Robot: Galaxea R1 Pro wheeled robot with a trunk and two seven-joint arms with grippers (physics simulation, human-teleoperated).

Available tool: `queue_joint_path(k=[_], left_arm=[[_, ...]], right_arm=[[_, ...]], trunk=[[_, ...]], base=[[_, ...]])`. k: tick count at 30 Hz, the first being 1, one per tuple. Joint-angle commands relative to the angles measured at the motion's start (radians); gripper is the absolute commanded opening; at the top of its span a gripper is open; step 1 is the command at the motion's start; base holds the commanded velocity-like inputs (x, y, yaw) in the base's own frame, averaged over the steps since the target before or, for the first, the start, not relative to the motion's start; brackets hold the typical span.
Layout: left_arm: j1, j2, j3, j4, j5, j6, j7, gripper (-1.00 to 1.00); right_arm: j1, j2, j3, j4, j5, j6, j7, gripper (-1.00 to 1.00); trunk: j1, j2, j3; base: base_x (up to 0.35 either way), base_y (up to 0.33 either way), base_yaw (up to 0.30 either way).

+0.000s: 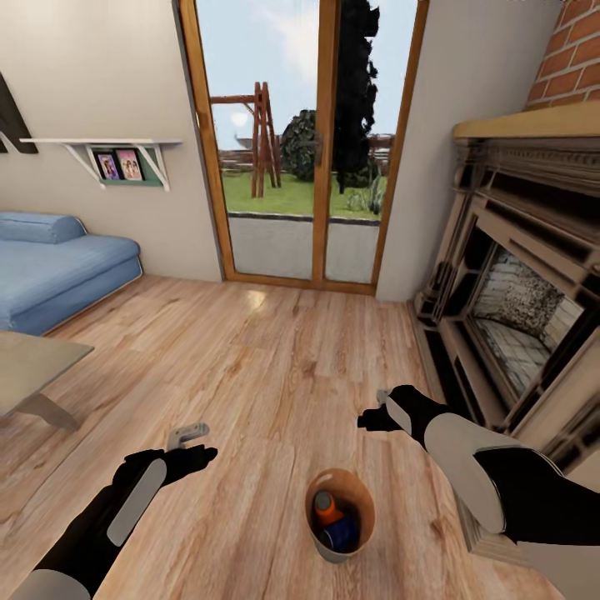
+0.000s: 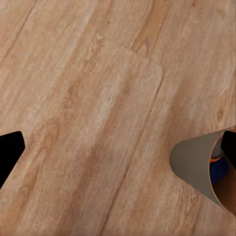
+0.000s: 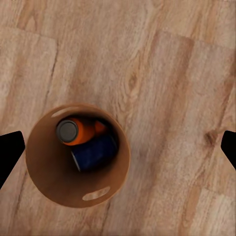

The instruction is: Put the three can of soda from the living room inside the tash can in the kitchen.

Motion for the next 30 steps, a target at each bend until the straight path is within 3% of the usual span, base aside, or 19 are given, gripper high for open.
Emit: queue_joint_path(k=[1,20,30], left_arm=[[0.000,0.000,0.000,0.000,0.000,0.000,0.000,1.00],[0.000,-0.001,0.000,0.020,0.000,-0.002,0.000,1.00],[0.000,-0.001,-0.002,0.022,0.000,-0.035,-0.001,1.00]], right_arm=[[0.000,0.000,0.000,0.000,0.000,0.000,0.000,1.00],[0.000,0.001,0.000,0.000,0.000,0.000,0.000,1.00],[0.000,0.001,-0.001,0.000,0.000,0.000,0.000,1.00]], trunk=[[-0.004,0.007,0.003],[-0.077,0.140,0.063],[-0.115,0.210,0.094]], base=[[0.000,0.000,0.000],[0.000,0.000,0.000],[0.000,0.000,0.000]])
